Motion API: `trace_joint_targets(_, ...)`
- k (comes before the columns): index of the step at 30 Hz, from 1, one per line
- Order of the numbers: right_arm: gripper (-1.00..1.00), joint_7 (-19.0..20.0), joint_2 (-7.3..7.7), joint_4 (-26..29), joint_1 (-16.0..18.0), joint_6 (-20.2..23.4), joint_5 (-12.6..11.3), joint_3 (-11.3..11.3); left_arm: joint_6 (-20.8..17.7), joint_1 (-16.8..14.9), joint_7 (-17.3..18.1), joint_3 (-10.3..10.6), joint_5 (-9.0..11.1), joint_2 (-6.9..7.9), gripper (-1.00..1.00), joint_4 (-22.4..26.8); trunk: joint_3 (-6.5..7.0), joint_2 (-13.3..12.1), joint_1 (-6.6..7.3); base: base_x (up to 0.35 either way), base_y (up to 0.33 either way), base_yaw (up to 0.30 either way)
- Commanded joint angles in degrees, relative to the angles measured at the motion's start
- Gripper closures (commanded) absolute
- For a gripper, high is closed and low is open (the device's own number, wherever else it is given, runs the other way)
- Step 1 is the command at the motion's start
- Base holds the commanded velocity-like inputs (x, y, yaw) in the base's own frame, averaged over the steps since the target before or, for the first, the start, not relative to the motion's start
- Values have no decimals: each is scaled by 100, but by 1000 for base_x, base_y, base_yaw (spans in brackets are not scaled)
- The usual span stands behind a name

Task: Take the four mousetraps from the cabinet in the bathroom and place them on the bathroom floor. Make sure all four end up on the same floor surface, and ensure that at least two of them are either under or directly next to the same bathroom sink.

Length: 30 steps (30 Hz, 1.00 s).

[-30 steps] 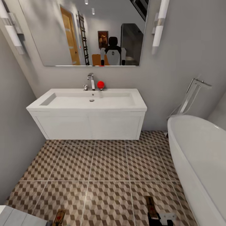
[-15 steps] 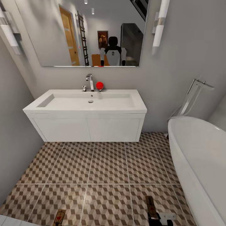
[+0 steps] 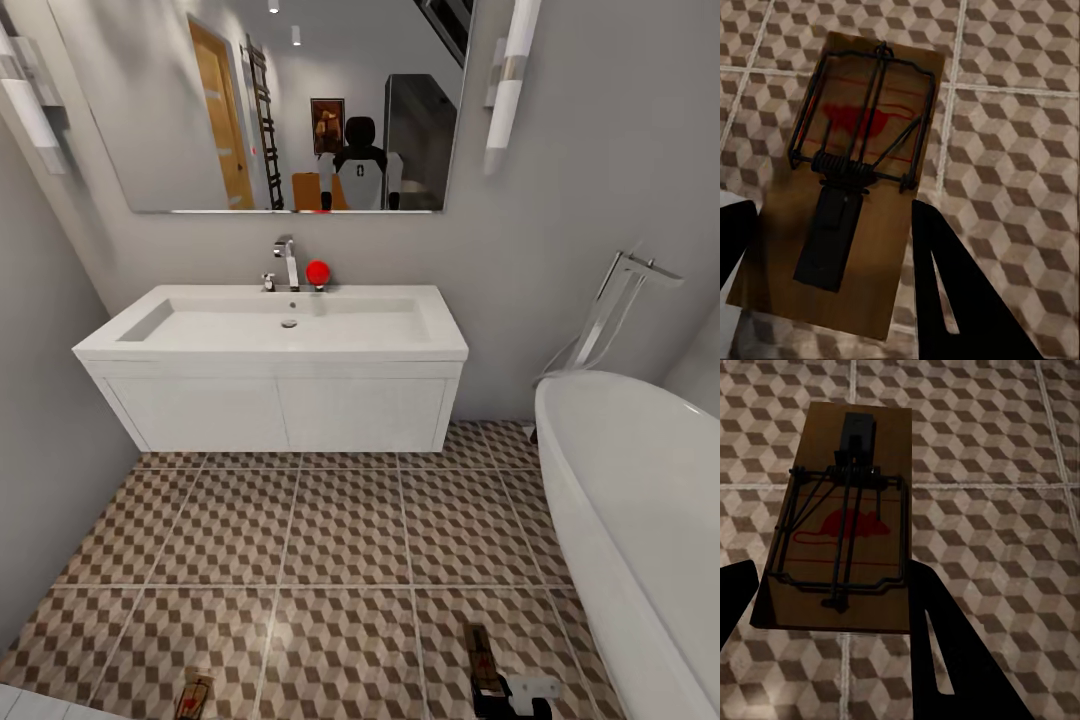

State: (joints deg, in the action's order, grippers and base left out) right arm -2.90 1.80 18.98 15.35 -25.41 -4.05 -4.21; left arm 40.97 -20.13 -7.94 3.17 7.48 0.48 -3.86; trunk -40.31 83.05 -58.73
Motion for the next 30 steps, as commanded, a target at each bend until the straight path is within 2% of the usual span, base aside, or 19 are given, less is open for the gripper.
trace_joint_targets(1,100,-106,1,114,6,17,-43,-40,-863,-9,-24,22,27,-51,100,185,-4,2,0,0,0,0)
trace_joint_targets(2,100,-199,-6,210,13,60,-43,-39,-1401,-9,-21,20,23,-48,100,460,-4,2,0,0,0,0)
trace_joint_targets(3,100,-255,-11,268,17,102,-43,-38,-1676,-9,-19,20,22,-41,100,645,-4,2,0,0,0,0)
trace_joint_targets(4,100,-380,-21,413,32,243,-43,-37,-2226,-8,-18,18,20,-18,100,1090,-4,2,0,0,0,0)
trace_joint_targets(5,100,-444,-26,511,44,340,-43,-37,-2503,-8,-17,18,19,-7,100,1339,-4,2,0,0,0,0)
trace_joint_targets(7,100,-666,-73,1137,91,922,-43,-38,-3600,-8,-15,17,4,33,100,2385,-4,2,0,0,0,0)
trace_joint_targets(8,100,-706,-87,1335,102,1113,-43,-38,-3871,-10,-15,17,-1,43,100,2647,-4,2,0,0,0,0)
trace_joint_targets(10,100,-807,-133,2131,171,1972,-36,-41,-4962,-27,-16,17,-15,121,100,3633,-4,2,0,0,0,0)
trace_joint_targets(11,100,-845,-152,2656,296,2598,-1,-43,-5801,-71,-20,17,-21,174,100,4305,-4,2,0,0,0,0)
trace_joint_targets(12,100,-854,-158,2800,352,2778,17,-43,-6068,-99,-20,17,-24,184,100,4516,-4,2,0,0,0,0)
trace_joint_targets(14,100,-876,-178,3183,617,3338,96,-42,-6988,-380,-72,17,-44,210,100,5209,-4,2,0,0,0,0)
trace_joint_targets(16,100,-885,-200,3349,929,3717,162,-44,-7680,-889,-269,15,-55,218,100,5530,-4,2,0,0,0,0)
trace_joint_targets(17,100,-885,-203,3372,1004,3800,172,-44,-7826,-1038,-331,15,-55,219,100,5553,-4,2,0,0,0,0)
trace_joint_targets(19,100,-885,-209,3426,1238,4084,197,-42,-8273,-1635,-526,13,-54,222,100,5404,-4,2,0,0,0,0)
trace_joint_targets(22,100,-878,-207,3451,1430,4299,208,-38,-8497,-2231,-631,10,-58,223,100,4849,-4,2,0,0,0,0)
trace_joint_targets(25,100,-869,-202,3459,1632,4645,209,-37,-8534,-2555,-665,8,-60,224,100,4386,-4,2,0,0,0,0)
trace_joint_targets(26,100,-861,-196,3460,1708,4934,204,-35,-8371,-2633,-670,8,-51,222,100,4177,-4,2,0,0,0,0)
trace_joint_targets(27,100,-859,-196,3457,1724,5013,202,-33,-8267,-2650,-669,8,-48,221,100,4088,-4,2,0,0,0,0)
trace_joint_targets(30,100,-854,-218,3403,1771,5241,188,-36,-7163,-2699,-640,14,-39,202,100,3142,-4,2,0,0,0,0)
